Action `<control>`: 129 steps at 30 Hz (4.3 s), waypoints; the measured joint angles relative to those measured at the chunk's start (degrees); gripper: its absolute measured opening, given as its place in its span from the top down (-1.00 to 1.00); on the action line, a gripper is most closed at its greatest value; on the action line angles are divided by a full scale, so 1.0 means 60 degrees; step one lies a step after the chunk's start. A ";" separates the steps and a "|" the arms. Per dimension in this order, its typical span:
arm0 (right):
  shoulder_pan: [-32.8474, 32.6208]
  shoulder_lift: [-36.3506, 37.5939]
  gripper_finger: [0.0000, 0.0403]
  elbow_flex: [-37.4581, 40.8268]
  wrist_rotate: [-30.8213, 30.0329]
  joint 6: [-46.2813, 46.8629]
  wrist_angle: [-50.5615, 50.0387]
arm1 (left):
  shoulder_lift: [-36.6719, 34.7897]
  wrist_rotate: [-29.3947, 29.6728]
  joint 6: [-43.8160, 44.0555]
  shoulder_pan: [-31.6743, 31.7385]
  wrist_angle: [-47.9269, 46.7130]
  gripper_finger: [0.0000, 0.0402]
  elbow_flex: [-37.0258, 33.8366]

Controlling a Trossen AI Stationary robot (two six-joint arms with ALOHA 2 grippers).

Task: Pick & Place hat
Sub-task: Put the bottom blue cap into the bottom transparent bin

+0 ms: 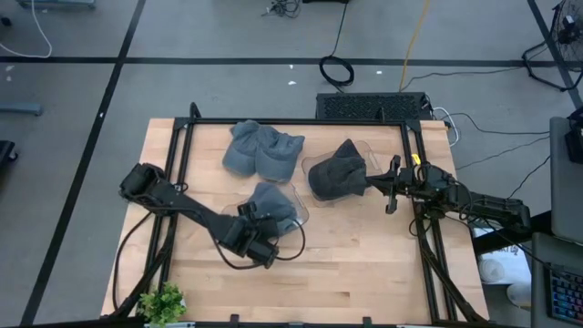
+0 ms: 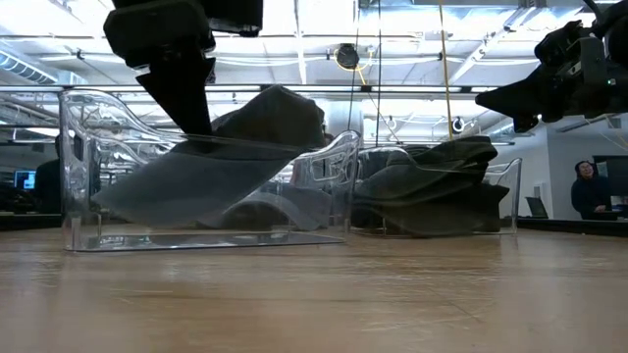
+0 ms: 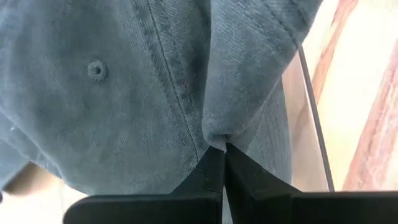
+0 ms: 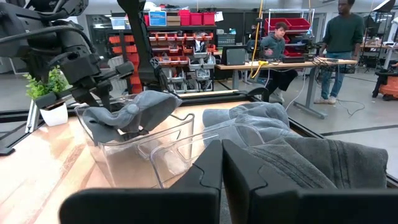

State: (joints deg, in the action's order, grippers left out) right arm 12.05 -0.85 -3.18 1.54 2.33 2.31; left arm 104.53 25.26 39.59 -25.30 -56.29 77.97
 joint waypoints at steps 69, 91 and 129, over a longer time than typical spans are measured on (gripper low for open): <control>0.0000 -0.0005 1.00 -0.0002 -0.0001 0.0004 0.0000 | 0.0411 -0.2225 -0.0872 0.3053 0.1108 0.77 0.0211; 0.0000 -0.0004 1.00 -0.0001 -0.0001 0.0001 0.0000 | -0.1933 -0.1599 -0.0959 0.3096 0.1041 0.84 0.0208; 0.0000 -0.0002 1.00 -0.0004 -0.0002 0.0004 0.0000 | 0.0548 -0.3185 -0.0520 0.3262 0.0554 0.61 0.0208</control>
State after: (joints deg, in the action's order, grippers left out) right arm 12.05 -0.86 -3.20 1.53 2.35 2.31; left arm 107.82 6.14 36.47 -5.73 -52.97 79.22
